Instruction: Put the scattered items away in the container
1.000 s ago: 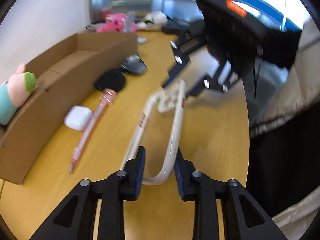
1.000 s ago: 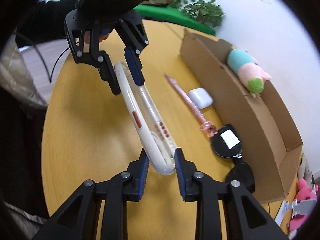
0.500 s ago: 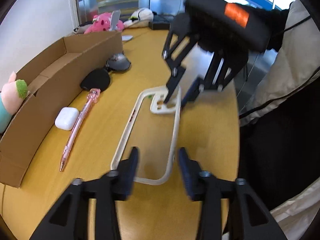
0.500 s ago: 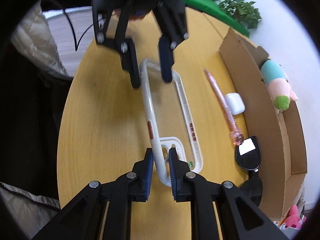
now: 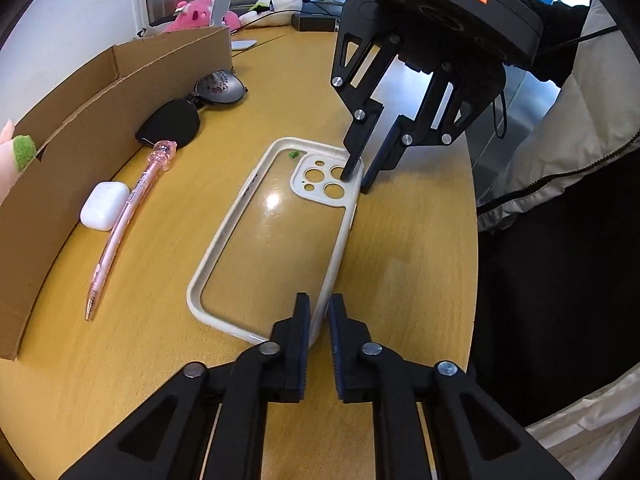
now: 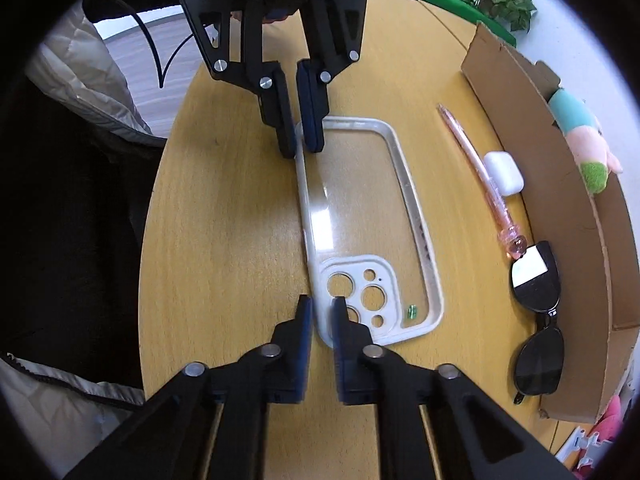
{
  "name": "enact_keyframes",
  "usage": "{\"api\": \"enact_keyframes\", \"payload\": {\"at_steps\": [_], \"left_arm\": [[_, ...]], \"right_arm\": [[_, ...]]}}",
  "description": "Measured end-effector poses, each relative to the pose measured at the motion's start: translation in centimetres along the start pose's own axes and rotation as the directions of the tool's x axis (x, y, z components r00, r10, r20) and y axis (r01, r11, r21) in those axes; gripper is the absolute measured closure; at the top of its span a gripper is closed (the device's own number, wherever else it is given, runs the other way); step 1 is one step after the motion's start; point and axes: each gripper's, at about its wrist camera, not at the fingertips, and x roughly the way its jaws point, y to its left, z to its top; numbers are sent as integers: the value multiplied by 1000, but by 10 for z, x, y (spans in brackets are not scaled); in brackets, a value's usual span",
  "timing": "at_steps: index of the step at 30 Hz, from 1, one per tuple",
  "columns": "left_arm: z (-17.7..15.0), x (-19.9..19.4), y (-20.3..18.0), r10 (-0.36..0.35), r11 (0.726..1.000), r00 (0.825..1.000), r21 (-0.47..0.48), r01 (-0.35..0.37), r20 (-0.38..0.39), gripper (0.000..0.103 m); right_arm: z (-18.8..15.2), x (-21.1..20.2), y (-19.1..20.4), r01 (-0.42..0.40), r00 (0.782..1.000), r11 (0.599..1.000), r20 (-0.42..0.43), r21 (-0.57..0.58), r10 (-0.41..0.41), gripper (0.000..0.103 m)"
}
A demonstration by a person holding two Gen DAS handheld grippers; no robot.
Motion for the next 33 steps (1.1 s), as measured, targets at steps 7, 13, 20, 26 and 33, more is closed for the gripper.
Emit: {"api": "enact_keyframes", "payload": {"at_steps": [7,13,20,26,33], "left_arm": [[16,-39,7,86,996,991,-35,-83,105,103],[59,-80,26,204,976,966,50,-214,159,103],[81,-98,57,250,957,952,107,-271,177,102],[80,-82,62,280,945,940,116,-306,194,19],[72,-43,50,227,945,971,225,-237,69,67]], "right_arm": [[4,-20,-3,56,997,998,45,25,-57,98],[19,-60,-30,167,983,986,76,24,-169,98],[26,-95,-65,323,944,946,77,-12,-321,98],[22,-94,-63,346,937,935,76,-76,-341,98],[11,-87,-42,306,952,941,59,-145,-301,98]]}}
